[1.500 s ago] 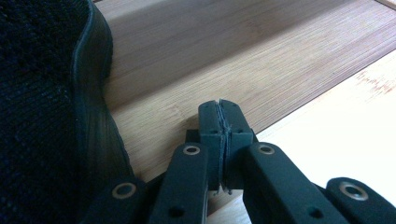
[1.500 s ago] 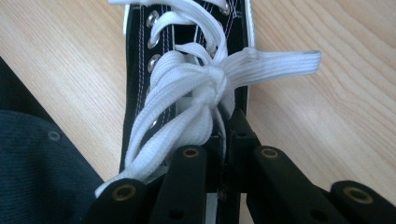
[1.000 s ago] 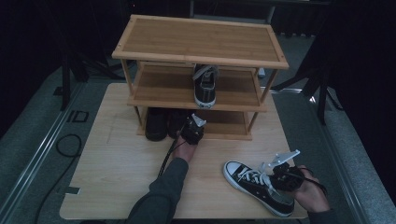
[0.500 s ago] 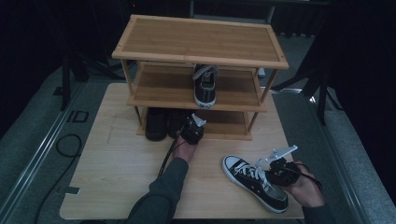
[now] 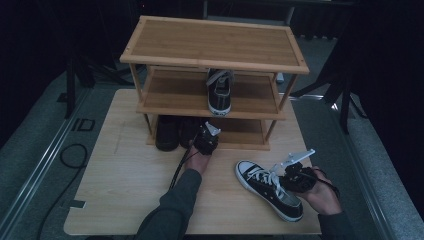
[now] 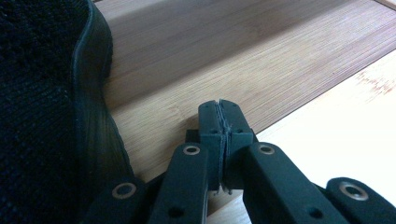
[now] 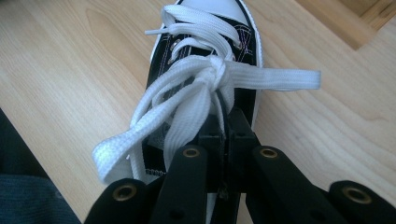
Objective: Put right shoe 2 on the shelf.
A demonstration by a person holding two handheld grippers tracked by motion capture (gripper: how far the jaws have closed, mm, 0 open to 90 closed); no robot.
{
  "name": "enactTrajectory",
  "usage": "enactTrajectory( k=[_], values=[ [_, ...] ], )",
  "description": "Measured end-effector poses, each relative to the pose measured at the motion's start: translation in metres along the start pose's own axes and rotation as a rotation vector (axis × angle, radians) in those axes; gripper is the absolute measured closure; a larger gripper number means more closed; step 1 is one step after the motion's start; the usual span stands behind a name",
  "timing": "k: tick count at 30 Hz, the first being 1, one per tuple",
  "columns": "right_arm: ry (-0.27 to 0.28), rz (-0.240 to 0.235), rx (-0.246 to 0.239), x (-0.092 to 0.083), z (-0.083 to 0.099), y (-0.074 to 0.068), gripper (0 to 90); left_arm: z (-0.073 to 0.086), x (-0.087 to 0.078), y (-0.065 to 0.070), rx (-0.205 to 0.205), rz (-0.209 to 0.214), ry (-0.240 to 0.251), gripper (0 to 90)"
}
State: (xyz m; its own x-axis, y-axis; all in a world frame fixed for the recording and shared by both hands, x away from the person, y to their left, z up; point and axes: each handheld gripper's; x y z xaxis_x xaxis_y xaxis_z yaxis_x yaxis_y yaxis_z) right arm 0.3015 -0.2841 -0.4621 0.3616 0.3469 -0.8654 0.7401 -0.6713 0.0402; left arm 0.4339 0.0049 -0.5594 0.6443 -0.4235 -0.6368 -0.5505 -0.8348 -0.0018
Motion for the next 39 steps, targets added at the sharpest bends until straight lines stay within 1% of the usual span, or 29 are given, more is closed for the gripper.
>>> enactTrajectory(
  k=[6,11,16,19,26,33,39],
  values=[
    [0.002,0.005,-0.012,-0.001,-0.007,0.001,88.1,0.0,0.0,0.0,0.001,-0.001,0.0,88.6],
    [0.016,0.005,-0.012,0.0,-0.012,0.003,88.1,0.0,0.0,0.0,0.001,-0.001,0.0,88.6],
    [0.03,0.005,-0.023,0.0,-0.018,0.004,88.1,0.0,0.0,0.0,0.001,-0.002,0.0,88.6],
    [0.032,0.011,-0.03,-0.001,-0.022,0.004,88.1,0.0,0.0,0.0,0.001,-0.003,0.001,88.6],
    [0.049,0.005,-0.038,-0.004,-0.029,0.006,88.1,0.0,0.0,0.0,0.001,-0.003,0.001,88.6],
    [0.047,0.005,-0.061,-0.004,-0.036,0.009,88.1,0.0,0.0,0.0,0.001,-0.003,0.001,88.6],
    [0.052,-0.002,-0.071,-0.005,-0.043,0.011,88.1,0.0,0.0,0.0,0.001,-0.003,0.0,88.6]
  ],
)
Point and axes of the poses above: each handheld gripper's, and its own axes: x roughly forward along the jaws, z roughly out of its underside, y roughly to its right, and after that the axes turned 4 degrees about z, right-handed
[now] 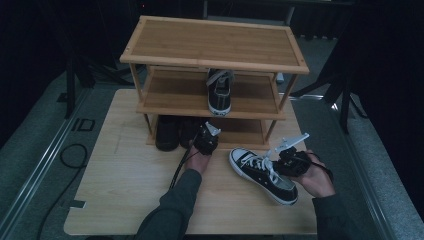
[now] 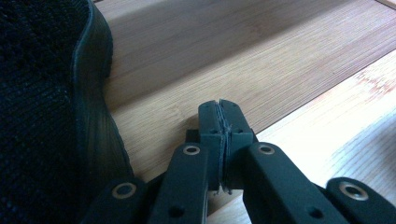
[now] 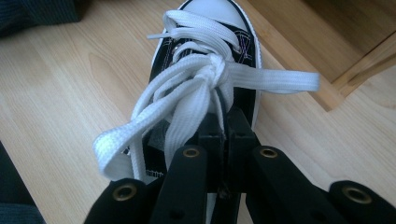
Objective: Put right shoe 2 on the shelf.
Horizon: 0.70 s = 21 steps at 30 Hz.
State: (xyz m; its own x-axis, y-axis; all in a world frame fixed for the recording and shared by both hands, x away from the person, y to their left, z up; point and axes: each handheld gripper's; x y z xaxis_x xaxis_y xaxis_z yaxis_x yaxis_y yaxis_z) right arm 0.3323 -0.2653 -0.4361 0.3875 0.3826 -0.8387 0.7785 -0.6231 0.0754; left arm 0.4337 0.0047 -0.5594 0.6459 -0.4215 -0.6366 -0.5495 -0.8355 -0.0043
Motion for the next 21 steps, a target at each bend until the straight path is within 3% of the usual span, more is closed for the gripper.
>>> enactTrajectory(
  k=[21],
  values=[
    [-0.004,-0.01,-0.058,-0.005,-0.012,0.011,88.0,0.0,0.0,0.0,0.001,-0.001,0.001,88.6]
  ],
)
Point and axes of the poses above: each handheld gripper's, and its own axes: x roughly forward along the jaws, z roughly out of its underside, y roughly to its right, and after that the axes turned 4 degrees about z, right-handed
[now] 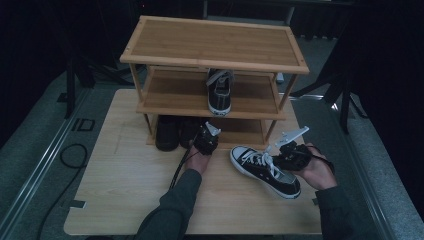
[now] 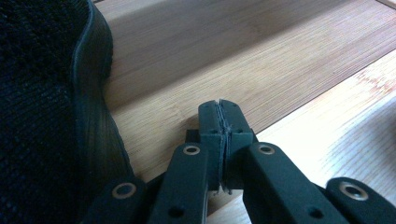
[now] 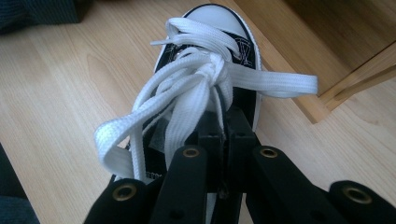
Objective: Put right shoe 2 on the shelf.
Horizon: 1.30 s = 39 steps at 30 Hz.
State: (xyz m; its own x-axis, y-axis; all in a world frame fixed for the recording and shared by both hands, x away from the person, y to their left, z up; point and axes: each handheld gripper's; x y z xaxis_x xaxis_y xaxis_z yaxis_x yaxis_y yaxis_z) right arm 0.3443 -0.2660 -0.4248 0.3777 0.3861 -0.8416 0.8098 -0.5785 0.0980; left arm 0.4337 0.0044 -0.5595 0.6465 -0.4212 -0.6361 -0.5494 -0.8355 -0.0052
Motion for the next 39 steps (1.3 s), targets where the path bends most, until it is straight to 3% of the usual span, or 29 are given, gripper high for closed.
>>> enactTrajectory(
  k=[39],
  values=[
    [0.023,0.011,-0.046,-0.025,-0.024,0.011,88.0,0.0,0.0,0.0,0.001,-0.002,0.001,88.6]
  ],
)
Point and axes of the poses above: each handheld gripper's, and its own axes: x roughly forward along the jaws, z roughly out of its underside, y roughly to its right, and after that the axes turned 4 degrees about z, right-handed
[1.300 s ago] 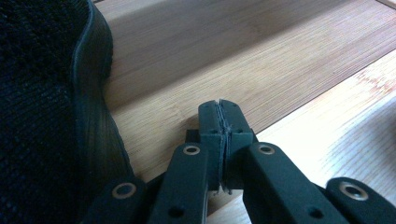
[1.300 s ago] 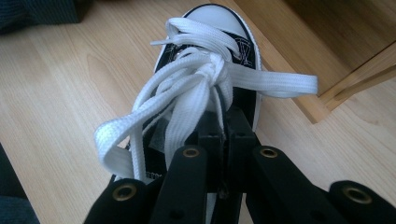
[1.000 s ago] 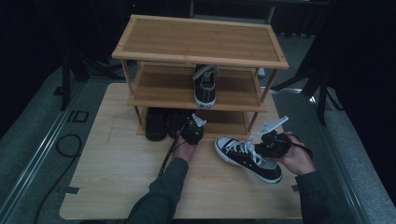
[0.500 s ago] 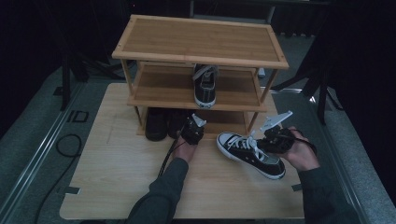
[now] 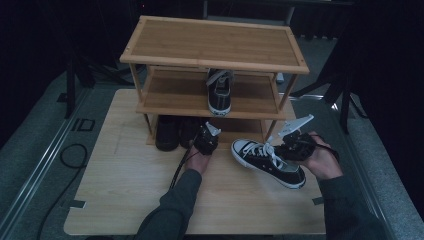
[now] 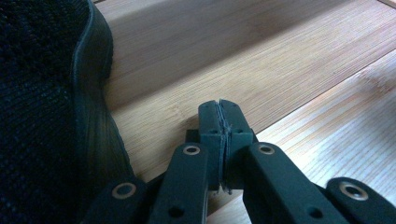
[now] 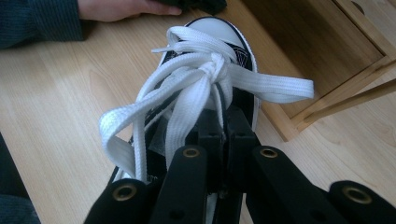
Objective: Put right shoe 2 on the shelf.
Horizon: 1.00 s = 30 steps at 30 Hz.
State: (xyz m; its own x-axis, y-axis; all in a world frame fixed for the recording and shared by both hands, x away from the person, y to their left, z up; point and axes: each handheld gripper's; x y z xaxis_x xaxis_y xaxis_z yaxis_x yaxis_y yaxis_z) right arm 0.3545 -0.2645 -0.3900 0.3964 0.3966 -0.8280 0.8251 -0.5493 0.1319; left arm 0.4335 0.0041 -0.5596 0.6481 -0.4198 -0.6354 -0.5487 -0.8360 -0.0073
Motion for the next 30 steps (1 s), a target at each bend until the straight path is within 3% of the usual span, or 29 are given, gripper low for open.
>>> enactTrajectory(
  k=[30],
  values=[
    [0.026,-0.016,-0.05,-0.015,-0.02,-0.001,88.1,0.0,0.0,0.0,0.001,0.0,0.0,88.6]
  ],
)
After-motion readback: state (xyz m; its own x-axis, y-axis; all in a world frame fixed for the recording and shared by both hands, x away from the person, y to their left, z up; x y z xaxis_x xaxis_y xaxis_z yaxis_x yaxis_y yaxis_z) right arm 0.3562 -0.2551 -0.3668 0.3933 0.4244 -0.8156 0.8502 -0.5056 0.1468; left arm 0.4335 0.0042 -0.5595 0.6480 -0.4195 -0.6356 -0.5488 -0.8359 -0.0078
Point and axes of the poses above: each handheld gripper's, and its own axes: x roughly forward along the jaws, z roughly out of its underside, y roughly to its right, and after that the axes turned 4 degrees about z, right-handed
